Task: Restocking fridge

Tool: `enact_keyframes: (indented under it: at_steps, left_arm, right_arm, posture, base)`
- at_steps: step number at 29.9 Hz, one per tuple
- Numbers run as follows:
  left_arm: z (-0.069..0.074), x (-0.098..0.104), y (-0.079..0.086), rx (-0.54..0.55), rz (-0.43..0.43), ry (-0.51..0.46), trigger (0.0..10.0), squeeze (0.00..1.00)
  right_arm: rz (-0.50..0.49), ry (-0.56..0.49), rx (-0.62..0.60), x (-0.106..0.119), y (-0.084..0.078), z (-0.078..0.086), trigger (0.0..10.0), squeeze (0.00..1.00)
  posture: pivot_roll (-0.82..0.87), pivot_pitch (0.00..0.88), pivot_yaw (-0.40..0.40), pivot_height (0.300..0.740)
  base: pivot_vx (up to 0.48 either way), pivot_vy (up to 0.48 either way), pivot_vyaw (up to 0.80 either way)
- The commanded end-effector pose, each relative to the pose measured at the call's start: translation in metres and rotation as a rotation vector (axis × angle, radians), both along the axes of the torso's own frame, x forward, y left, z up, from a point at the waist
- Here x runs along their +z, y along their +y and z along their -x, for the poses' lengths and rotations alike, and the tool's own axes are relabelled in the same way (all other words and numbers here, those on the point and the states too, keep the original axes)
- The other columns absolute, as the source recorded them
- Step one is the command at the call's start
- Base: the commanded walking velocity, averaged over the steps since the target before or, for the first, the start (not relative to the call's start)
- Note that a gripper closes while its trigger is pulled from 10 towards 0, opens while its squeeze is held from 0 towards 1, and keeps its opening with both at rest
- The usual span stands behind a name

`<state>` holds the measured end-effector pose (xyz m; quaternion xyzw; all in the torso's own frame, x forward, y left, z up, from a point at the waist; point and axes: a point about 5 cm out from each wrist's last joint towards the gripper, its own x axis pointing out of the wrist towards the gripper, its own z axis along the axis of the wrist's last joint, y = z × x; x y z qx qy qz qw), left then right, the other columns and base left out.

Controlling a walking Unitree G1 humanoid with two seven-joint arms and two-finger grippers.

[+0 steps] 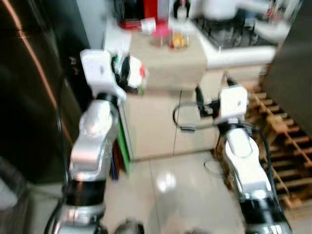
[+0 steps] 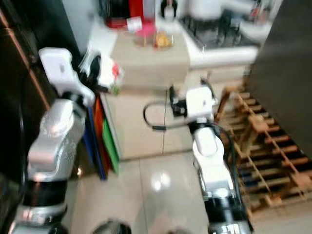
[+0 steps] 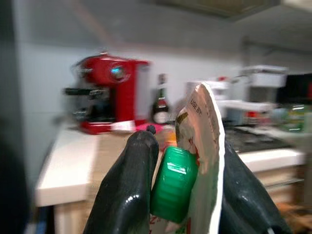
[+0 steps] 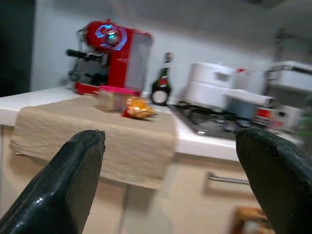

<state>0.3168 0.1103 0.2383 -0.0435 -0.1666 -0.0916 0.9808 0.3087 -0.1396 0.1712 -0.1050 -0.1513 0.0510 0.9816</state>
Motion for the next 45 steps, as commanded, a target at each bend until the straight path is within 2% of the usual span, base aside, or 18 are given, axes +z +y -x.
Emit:
enact_keyframes:
  at_steps: [1,5,6,8,10,15,18,24,37,45]
  left_arm:
    - [0.0,0.0,0.005,0.016,0.002,0.006,10.0,0.0]
    - [0.0,0.0,0.006,0.017,0.011,-0.002,10.0,0.0]
    - [0.001,0.0,0.007,-0.004,0.044,-0.009,10.0,0.0]
    - [0.0,-0.003,0.007,-0.003,0.024,-0.002,10.0,0.0]
    - [-0.001,-0.008,0.006,0.001,0.001,0.008,10.0,0.0]
    - [-0.001,-0.011,0.002,-0.02,0.017,0.017,10.0,0.0]
    - [-0.004,-0.015,0.002,-0.019,-0.014,0.035,10.0,0.0]
    - [-0.007,-0.025,0.004,-0.001,-0.01,0.076,10.0,0.0]
    - [-0.011,-0.028,0.003,-0.004,-0.03,0.077,10.0,0.0]
    - [-0.014,-0.028,0.002,-0.01,-0.043,0.07,10.0,0.0]
  right_arm:
    - [-0.011,0.0,0.014,0.0,0.003,0.0,10.0,0.0]
    - [-0.008,0.004,0.013,-0.001,0.003,0.0,10.0,0.0]
    - [-0.007,0.006,0.012,-0.001,0.002,0.0,10.0,0.0]
    - [-0.006,0.007,0.012,-0.002,0.002,0.0,10.0,0.0]
    - [-0.004,0.011,0.013,-0.003,0.002,0.0,10.0,0.0]
    - [-0.003,0.019,0.016,-0.005,0.003,0.0,10.0,0.0]
    - [0.008,0.029,0.023,-0.007,0.004,0.0,10.0,0.0]
    - [0.014,0.042,0.02,-0.01,0.002,0.002,10.0,0.0]
    - [0.035,0.051,0.023,-0.013,0.001,0.001,10.0,0.0]
    - [0.037,0.048,0.02,-0.013,0.001,0.0,10.0,0.0]
  posture:
    - [-0.05,0.0,0.036,0.74]
    - [-0.06,0.0,0.035,0.74]
    - [-0.06,0.0,0.036,0.74]
    - [-0.06,0.0,0.04,0.74]
    - [-0.06,0.0,0.043,0.74]
    - [-0.06,0.0,0.05,0.74]
    - [-0.07,0.0,0.059,0.74]
    - [-0.08,0.0,0.061,0.74]
    - [-0.08,0.0,0.059,0.74]
    - [-0.08,0.0,0.063,0.74]
  base:
    - [-0.36,0.0,0.0]
    - [-0.089,0.0,0.0]
    - [0.0,0.0,0.0]
    - [0.0,0.0,0.0]
    - [0.0,-0.48,0.0]
    - [0.0,-0.48,0.0]
    - [0.0,-0.48,0.0]
    - [0.0,-0.48,0.0]
    - [0.0,-0.473,0.0]
    - [0.245,-0.41,0.0]
